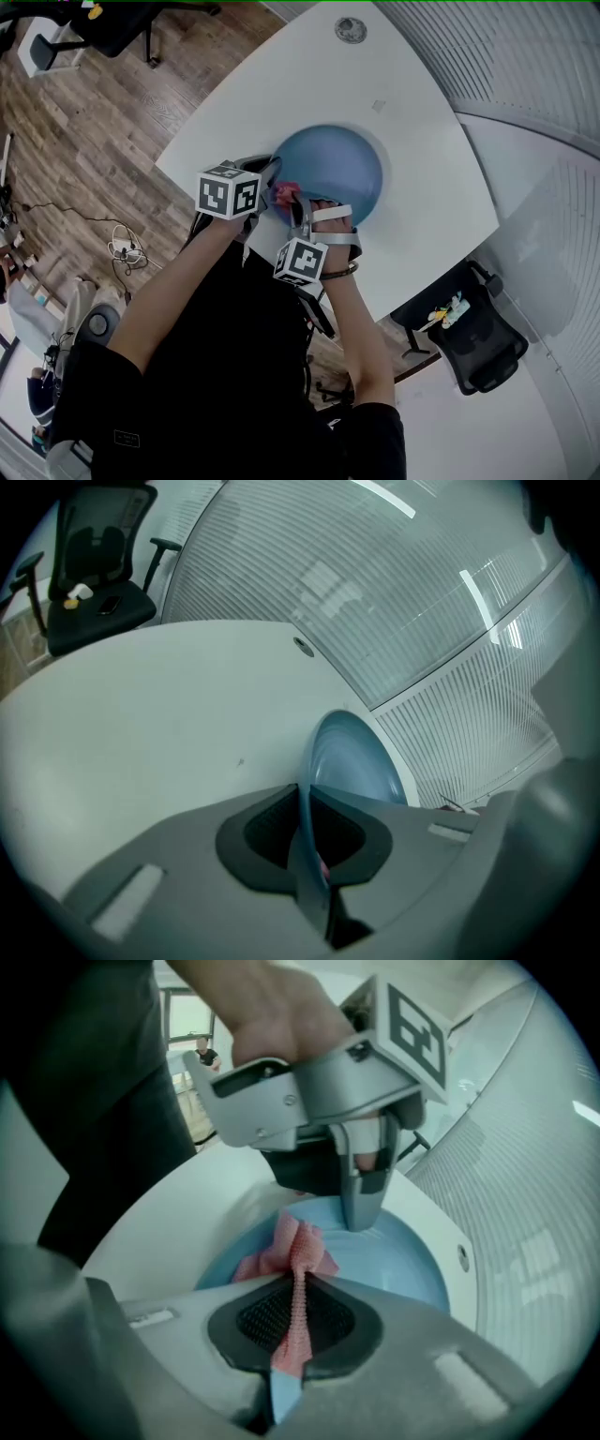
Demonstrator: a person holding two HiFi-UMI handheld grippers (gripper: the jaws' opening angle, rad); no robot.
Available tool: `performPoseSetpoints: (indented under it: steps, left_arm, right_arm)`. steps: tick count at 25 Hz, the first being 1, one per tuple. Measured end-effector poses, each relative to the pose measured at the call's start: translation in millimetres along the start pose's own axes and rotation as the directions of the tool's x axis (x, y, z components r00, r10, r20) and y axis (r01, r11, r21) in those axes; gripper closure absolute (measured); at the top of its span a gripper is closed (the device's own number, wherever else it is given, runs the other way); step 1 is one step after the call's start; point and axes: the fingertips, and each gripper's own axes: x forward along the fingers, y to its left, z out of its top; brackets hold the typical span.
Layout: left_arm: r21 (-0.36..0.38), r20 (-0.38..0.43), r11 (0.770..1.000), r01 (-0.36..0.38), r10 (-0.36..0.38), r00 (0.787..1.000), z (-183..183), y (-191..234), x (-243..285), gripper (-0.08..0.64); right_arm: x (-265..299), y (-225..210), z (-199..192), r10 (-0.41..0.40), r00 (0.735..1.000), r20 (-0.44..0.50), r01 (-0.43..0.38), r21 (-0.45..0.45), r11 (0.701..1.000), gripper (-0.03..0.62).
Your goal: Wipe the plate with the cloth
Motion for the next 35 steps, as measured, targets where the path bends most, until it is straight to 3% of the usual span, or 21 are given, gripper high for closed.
performPoseSetpoints:
  steps: [6, 9, 17, 27, 31, 35]
  left_arm:
    - [0.004, -0.013, 1.000, 0.013, -0.013, 1.000, -6, -2, 2, 0.540]
    - [0.028, -0.021, 1.000, 0.008, -0.008, 1.000, -10, -4, 0, 0.543]
    - [0.074, -0.043, 0.997, 0.018, -0.014, 0.999, -9, -7, 2, 0.543]
    - [0.071, -0.041, 0.997, 0.020, -0.017, 0.999, -8, -9, 1, 0.542]
    - [0.068, -0.039, 0.997, 0.019, -0.017, 0.999, -9, -8, -1, 0.543]
    - [0.060, -0.034, 0.998, 0.019, -0.017, 0.999, -8, -7, -1, 0.543]
  right_arm:
    - [-18, 47, -6, 0.188, 0.980, 0.061, -0.180, -0.121, 0.976, 0.581]
    - [-20, 46, -15, 0.201, 0.976, 0.083, -0.191, -0.113, 0.975, 0.581]
    - [-6, 2, -26, 0.094, 0.991, 0.090, -0.090, -0.041, 0.995, 0.580]
    - [16, -83, -46, -0.038, 0.998, 0.044, 0.034, 0.071, 0.997, 0.580]
    - [21, -108, -59, -0.121, 0.992, -0.040, 0.126, 0.180, 0.976, 0.581]
    - [22, -124, -80, -0.196, 0.968, -0.157, 0.223, 0.172, 0.960, 0.581]
